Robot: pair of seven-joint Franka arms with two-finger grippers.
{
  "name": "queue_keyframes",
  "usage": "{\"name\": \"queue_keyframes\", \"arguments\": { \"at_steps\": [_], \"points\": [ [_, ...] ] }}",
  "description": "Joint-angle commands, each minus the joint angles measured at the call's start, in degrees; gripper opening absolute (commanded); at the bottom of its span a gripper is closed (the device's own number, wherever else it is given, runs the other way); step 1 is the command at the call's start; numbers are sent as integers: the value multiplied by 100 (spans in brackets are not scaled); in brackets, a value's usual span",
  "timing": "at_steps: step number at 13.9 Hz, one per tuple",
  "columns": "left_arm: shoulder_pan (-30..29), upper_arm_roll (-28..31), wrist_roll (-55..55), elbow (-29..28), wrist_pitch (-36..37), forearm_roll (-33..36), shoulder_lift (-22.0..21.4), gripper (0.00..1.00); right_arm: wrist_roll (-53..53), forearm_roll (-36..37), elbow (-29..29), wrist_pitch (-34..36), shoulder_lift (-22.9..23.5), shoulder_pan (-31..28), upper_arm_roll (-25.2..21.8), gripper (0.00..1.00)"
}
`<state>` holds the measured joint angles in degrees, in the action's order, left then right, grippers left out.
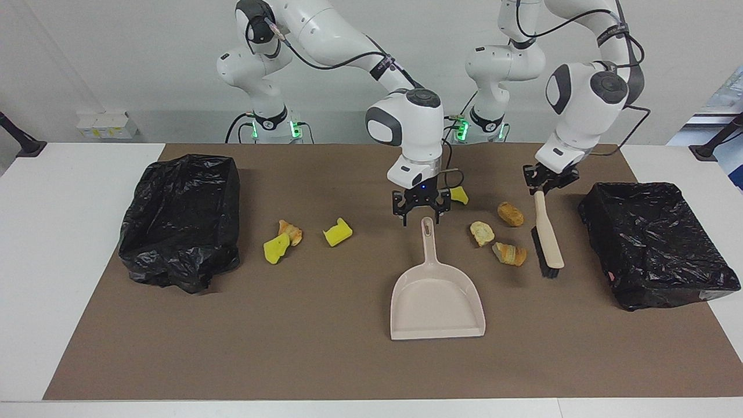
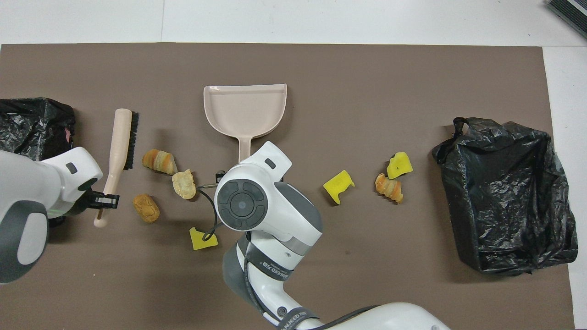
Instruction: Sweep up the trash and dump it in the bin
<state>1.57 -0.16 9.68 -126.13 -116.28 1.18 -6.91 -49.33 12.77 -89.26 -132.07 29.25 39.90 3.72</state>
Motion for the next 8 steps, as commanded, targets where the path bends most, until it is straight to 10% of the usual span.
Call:
{"name": "queue_keyframes", "arguments": {
  "at_steps": [1,8],
  "points": [
    [-437,-81,1084,520,17,84,594,0,-121,217,524,6,449,70,-30,74],
    [-466,-98,1413,-359,351,119,129,0,-95,516,550,-29,520,61,-3,37]
  ]
}}
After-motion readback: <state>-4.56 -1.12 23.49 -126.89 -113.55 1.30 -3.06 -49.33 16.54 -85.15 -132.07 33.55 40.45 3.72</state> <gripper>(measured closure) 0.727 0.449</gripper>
